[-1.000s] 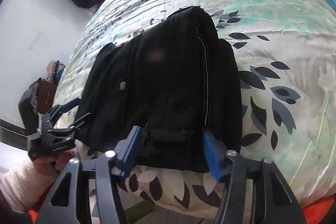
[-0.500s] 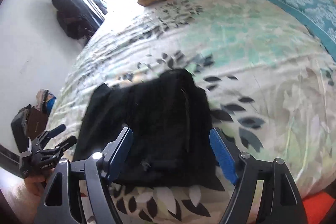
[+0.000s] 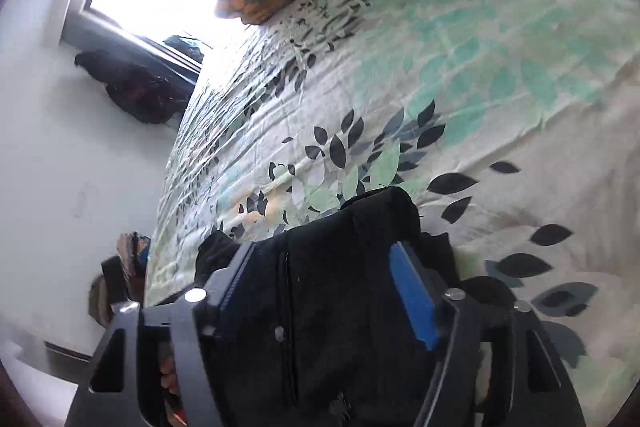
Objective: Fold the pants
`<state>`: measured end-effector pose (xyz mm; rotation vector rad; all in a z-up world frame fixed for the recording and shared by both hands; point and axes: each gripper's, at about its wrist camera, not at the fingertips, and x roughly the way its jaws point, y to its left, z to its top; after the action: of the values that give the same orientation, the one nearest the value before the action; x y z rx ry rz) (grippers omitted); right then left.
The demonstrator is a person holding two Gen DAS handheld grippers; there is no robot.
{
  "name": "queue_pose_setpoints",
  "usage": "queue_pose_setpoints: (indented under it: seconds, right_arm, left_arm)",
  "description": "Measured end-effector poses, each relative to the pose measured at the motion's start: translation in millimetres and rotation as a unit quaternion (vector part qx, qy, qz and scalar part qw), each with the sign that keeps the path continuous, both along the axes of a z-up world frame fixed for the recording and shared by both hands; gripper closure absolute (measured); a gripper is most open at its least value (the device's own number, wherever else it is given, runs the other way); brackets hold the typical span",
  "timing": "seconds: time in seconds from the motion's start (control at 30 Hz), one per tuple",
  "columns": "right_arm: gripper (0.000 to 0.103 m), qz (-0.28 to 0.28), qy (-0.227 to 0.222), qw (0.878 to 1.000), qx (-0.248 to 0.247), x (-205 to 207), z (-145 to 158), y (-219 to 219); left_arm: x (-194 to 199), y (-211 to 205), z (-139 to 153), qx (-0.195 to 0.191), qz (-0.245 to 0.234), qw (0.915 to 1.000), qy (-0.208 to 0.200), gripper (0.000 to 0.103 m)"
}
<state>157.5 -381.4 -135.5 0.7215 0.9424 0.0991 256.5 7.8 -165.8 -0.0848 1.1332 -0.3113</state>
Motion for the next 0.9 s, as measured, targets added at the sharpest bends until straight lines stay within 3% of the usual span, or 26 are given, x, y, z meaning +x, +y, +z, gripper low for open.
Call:
queue_pose_setpoints:
  seconds: [0.07, 0.13, 0.23, 0.27, 0.33, 0.43, 0.5, 0.63, 0.67, 0.77, 0.9]
  right_arm:
    - [0.025, 0.031, -0.020, 0.999, -0.032, -24.3, 19.8, 16.3]
    - [0.024, 0.051, -0.014, 0.997, -0.051, -50.3, 17.8, 33.7]
    - [0.023, 0.056, 0.102, 0.990, -0.075, -83.0, -38.0, 52.2]
    - [0.024, 0.052, 0.108, 0.989, -0.081, -96.4, -49.2, 54.5]
    - [0.025, 0.046, 0.109, 0.990, -0.080, -107.9, -41.2, 54.5]
    - [0.025, 0.024, 0.035, 0.990, -0.134, -113.3, 5.5, 56.0]
    - [0.024, 0.031, -0.020, 0.984, -0.174, -108.3, 29.4, 65.7]
    - [0.024, 0.081, -0.076, 0.976, -0.188, -82.1, 29.6, 89.8]
    - [0.024, 0.101, -0.070, 0.974, -0.190, -74.5, 18.8, 95.5]
    - [0.023, 0.134, 0.013, 0.971, -0.195, -63.9, -26.6, 107.6]
    - [0.023, 0.148, 0.013, 0.962, -0.229, -74.8, -32.2, 115.6]
  left_arm:
    - [-34.5, 1.9, 18.4, -0.011, -0.032, 0.9991, -0.024, 0.010]
    - [-69.8, -5.7, 22.9, -0.010, -0.076, 0.9965, -0.033, 0.007]
    - [-113.9, -26.9, 3.3, 0.035, -0.148, 0.9882, -0.013, 0.007]
    - [-123.5, -31.8, 1.0, 0.053, -0.157, 0.9859, -0.022, 0.007]
    - [-132.8, -35.2, 13.6, 0.055, -0.150, 0.9860, -0.048, 0.008]
    - [-132.7, -40.7, 35.4, 0.038, -0.131, 0.9883, -0.067, 0.007]
    - [-130.2, -49.3, 39.9, 0.054, -0.122, 0.9879, -0.079, 0.007]
    - [-127.0, -56.8, 30.1, 0.082, -0.098, 0.9891, -0.073, 0.007]
    - [-127.5, -57.8, 26.0, 0.088, -0.095, 0.9892, -0.070, 0.007]
    - [-130.3, -60.0, 13.8, 0.109, -0.093, 0.9879, -0.061, 0.007]
    - [-131.9, -57.8, 8.9, 0.109, -0.088, 0.9885, -0.057, 0.007]
